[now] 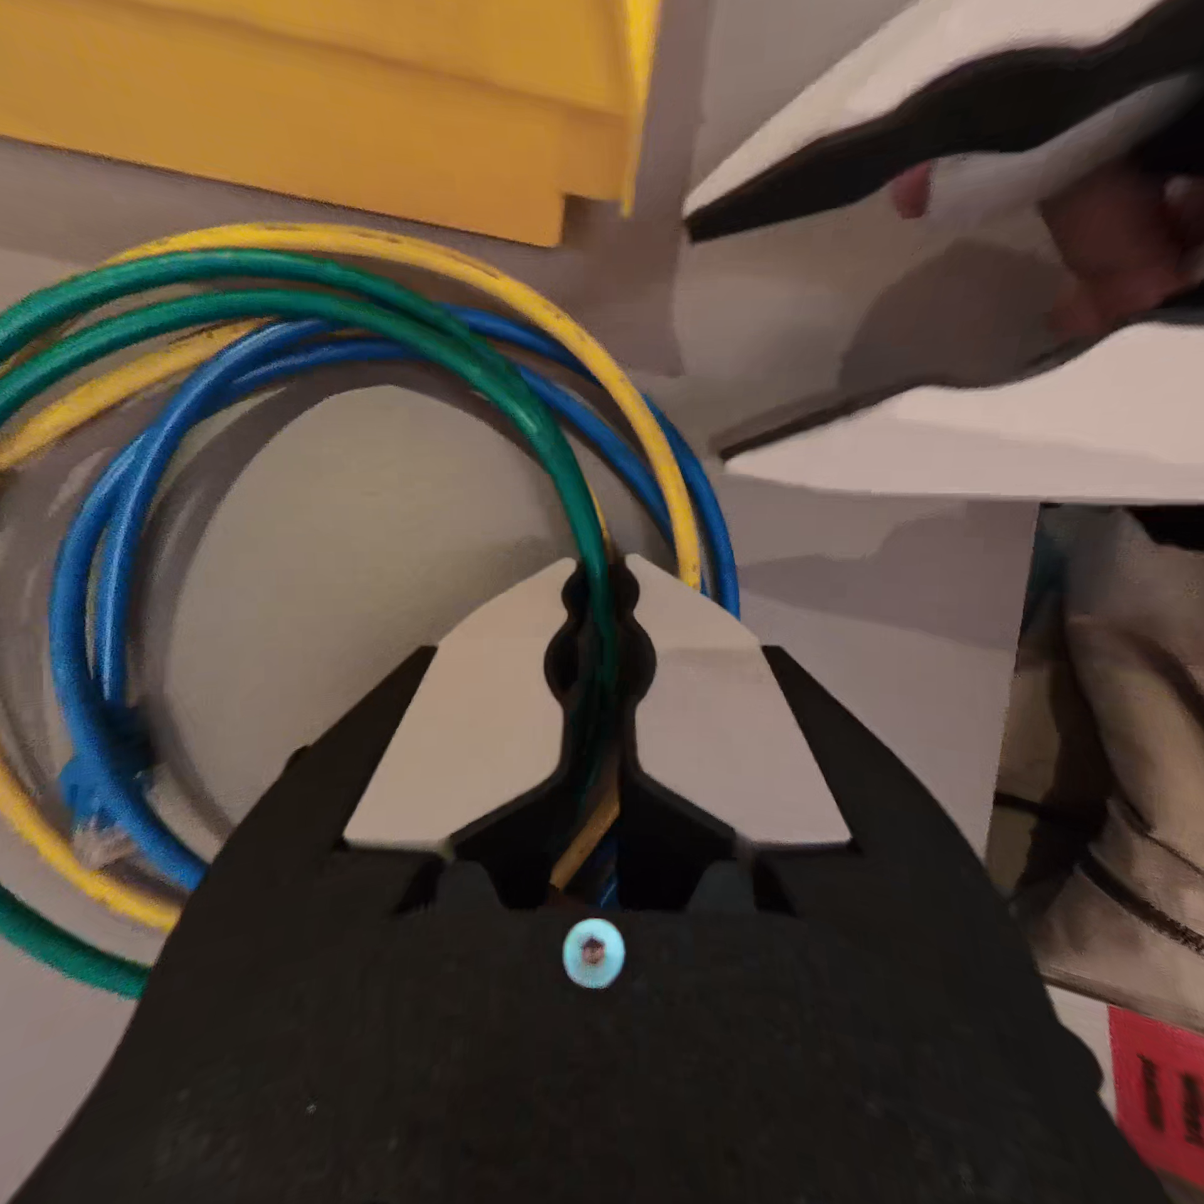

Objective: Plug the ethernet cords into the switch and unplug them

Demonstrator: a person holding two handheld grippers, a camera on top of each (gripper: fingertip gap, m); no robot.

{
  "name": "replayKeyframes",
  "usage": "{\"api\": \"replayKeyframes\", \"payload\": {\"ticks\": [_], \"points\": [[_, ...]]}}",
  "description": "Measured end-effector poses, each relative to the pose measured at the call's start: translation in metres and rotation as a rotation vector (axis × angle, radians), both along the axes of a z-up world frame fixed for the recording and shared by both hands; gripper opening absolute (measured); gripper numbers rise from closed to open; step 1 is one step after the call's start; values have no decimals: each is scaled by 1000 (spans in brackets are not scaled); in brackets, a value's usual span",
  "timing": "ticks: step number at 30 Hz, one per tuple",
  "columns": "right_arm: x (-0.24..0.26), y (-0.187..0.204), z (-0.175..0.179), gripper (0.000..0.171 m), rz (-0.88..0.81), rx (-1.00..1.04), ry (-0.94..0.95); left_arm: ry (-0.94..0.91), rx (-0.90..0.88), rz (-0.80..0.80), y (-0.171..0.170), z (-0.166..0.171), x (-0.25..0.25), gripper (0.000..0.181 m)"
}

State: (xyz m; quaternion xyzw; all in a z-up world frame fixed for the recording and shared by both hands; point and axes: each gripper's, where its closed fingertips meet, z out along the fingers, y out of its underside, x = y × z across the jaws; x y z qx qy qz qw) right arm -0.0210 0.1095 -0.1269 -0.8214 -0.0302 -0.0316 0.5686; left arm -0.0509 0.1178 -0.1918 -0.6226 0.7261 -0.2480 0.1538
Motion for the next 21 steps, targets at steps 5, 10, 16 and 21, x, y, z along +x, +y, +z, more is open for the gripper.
{"api": "replayKeyframes", "payload": {"ticks": [5,10,16,21], "points": [[1,-3,4,35,31,19,156,-114,73,58,13,36,3,5],[-36,-16,66,50,353,280,597,-443,-40,29,-6,116,-13,5],[-61,-35,119,49,580,473,950,-706,-231,-22,-53,170,-48,5],[-87,-39,118,54,650,402,920,-659,-26,83,-53,145,-41,5]]}}
